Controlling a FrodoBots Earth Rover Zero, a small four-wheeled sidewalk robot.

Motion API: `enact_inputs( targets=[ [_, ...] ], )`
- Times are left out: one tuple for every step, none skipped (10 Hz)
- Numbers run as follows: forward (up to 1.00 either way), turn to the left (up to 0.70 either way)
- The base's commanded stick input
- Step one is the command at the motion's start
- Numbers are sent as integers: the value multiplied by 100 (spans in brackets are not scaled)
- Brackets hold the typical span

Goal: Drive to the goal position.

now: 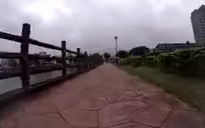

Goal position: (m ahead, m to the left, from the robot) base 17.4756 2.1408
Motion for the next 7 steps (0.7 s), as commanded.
enact_inputs(
  targets=[
    [100, 0],
    [100, 0],
    [100, 0],
    [100, 0],
    [100, 0],
    [100, 0],
    [100, 0]
  ],
)
